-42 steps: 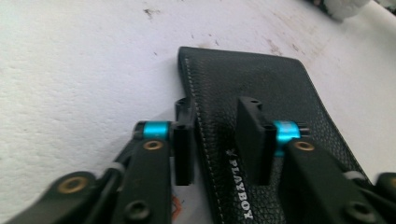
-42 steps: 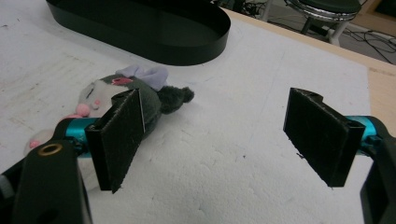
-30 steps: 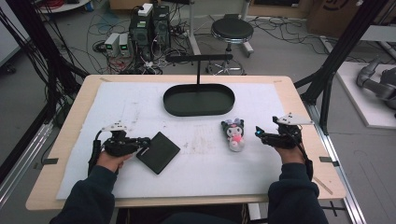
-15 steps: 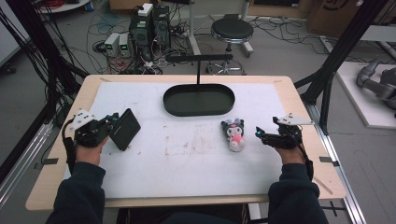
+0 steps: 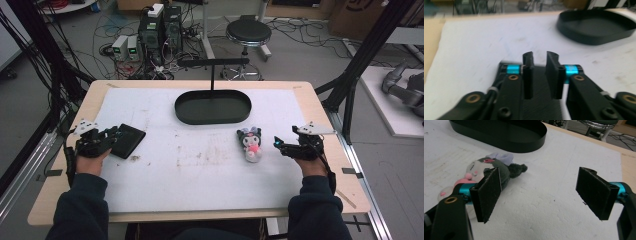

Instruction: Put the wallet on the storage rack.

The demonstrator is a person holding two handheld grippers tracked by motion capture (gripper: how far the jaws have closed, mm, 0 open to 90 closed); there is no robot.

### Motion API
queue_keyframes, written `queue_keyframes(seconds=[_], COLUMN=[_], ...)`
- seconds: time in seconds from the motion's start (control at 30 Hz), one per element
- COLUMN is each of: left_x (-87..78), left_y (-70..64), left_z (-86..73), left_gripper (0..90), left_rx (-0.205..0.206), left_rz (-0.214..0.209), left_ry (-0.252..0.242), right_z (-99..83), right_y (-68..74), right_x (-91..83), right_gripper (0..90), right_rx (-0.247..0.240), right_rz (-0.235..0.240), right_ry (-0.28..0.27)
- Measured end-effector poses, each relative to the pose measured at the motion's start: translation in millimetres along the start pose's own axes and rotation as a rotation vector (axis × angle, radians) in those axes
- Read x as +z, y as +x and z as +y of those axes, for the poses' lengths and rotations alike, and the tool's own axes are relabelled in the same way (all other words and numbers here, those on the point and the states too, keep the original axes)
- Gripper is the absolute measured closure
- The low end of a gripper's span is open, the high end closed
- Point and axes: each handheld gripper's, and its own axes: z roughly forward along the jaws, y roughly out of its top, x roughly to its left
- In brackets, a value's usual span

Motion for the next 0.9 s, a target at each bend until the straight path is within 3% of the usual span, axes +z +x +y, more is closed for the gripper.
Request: queue_keyframes(seconds=[0.13,0.2,0.27,0.47,0.5,0.53,0.57,0.6,0.67,0.73,0.8,0.9], left_x=[7.1,10.3,11.7,12.6,12.5,13.0,13.6,14.6,15.1,15.6,13.9,11.9], left_y=[24.1,31.0,37.3,41.8,41.7,42.2,43.6,43.0,41.0,37.8,37.8,39.0], left_z=[-11.3,-14.9,-16.7,-16.8,-16.4,-15.8,-16.0,-15.7,-15.5,-14.9,-14.6,-15.3], left_gripper=[65.5,60.5,60.3,64.4,51.7,51.7,51.0,54.0,64.6,65.6,74.8,76.9], left_rx=[-0.074,-0.086,-0.125,-0.154,-0.151,-0.149,-0.161,-0.141,-0.121,-0.090,-0.082,-0.097], left_rz=[-0.006,-0.007,-0.015,-0.038,-0.019,0.022,0.024,-0.005,-0.015,-0.005,-0.002,-0.034], left_ry=[0.073,0.089,0.094,0.100,0.103,0.117,0.122,0.135,0.137,0.142,0.135,0.129], right_z=[0.5,0.6,0.6,0.8,1.0,1.0,1.1,1.1,1.1,1.2,1.2,1.0], right_y=[0.0,0.2,0.9,0.9,1.4,1.4,1.6,1.6,1.6,1.6,1.5,1.4], right_x=[-0.6,-0.6,-0.6,-0.5,-0.6,-0.6,-0.6,-0.3,0.1,0.3,1.0,0.8], right_gripper=[20.6,20.7,20.6,20.6,20.6,20.6,20.6,20.6,20.6,20.6,20.6,20.6], right_rx=[-0.001,0.000,0.002,-0.004,-0.004,-0.004,-0.005,-0.003,-0.004,-0.005,-0.007,-0.004], right_rz=[0.001,0.001,0.003,0.006,0.007,0.007,0.007,0.006,0.008,0.007,0.009,0.008], right_ry=[-0.006,-0.005,-0.002,-0.003,-0.004,-0.004,-0.005,-0.004,0.000,0.002,0.003,0.004])
